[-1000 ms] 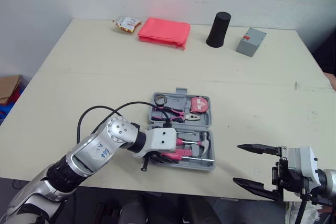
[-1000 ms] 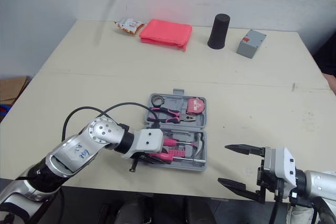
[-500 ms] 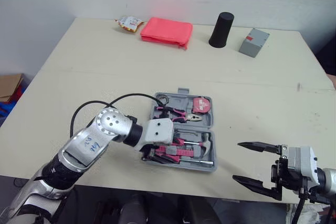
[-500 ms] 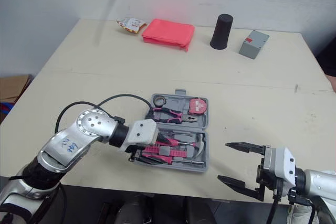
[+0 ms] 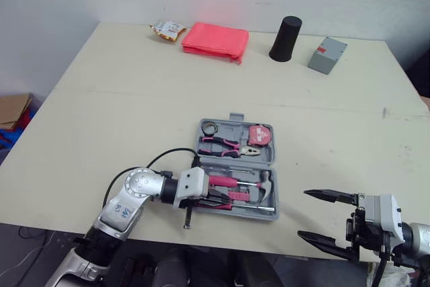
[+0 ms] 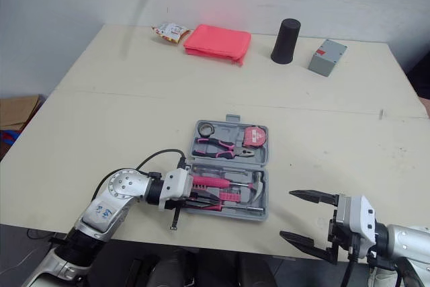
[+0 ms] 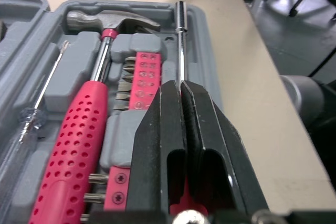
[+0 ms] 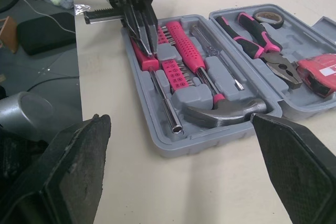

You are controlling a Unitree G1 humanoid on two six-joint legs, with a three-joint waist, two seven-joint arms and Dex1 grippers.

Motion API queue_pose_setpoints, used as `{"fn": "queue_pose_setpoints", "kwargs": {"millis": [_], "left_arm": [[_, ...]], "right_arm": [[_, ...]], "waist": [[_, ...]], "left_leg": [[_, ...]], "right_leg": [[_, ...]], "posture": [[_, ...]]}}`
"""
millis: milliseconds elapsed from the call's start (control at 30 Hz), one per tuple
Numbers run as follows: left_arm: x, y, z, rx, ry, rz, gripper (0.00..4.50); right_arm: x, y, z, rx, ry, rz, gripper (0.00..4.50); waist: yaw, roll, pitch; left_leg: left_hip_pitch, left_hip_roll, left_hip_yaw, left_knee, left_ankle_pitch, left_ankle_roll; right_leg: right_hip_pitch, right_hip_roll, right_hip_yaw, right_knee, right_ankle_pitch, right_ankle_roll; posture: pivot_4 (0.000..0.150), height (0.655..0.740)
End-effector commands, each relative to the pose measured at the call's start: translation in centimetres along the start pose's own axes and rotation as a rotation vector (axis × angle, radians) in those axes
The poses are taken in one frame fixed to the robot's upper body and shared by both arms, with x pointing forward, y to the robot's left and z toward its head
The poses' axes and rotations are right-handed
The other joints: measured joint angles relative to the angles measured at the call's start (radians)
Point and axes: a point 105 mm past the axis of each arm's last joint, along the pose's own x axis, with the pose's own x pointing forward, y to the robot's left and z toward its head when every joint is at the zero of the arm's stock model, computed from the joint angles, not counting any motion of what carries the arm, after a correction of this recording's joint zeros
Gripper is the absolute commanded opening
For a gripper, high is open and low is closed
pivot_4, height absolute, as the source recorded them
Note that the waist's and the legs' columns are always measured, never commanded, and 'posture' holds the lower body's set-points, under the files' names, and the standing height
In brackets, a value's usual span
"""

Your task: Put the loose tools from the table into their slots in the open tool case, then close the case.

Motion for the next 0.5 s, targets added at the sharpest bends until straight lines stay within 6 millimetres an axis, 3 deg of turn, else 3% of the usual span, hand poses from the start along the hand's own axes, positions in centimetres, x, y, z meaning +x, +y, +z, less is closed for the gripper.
{"fn": "queue_pose_setpoints", "kwargs": {"millis": [33, 233, 500], "left_arm": [[0.0, -0.3, -1.8, -0.009, 0.080, -0.012, 0.06], [0.5, -1.0, -2.8, 0.007, 0.116, -0.062, 0.06], [0.3, -2.7, -6.8, -0.114, 0.258, -0.041, 0.06]], "right_arm": [[-0.4, 0.0, 0.6, -0.031, -0.016, -0.015, 4.50], [-0.6, -0.1, 0.2, -0.028, -0.004, -0.031, 4.50], [-0.6, -0.3, -0.6, -0.022, 0.000, -0.073, 4.50]], "waist": [[0.000, 0.002, -0.001], [-0.001, 0.003, -0.002], [-0.002, 0.013, -0.020]], "left_leg": [[0.000, 0.000, 0.000, 0.000, 0.000, 0.000], [0.009, 0.000, 0.001, -0.002, -0.003, 0.004], [0.017, -0.001, 0.001, -0.010, -0.009, 0.006]], "right_leg": [[0.000, 0.000, 0.000, 0.000, 0.000, 0.000], [0.008, 0.000, 0.000, -0.002, 0.000, 0.000], [0.017, -0.001, 0.001, -0.010, 0.000, -0.001]], "posture": [[0.150, 0.7400], [0.150, 0.7400], [0.150, 0.7400]]}}
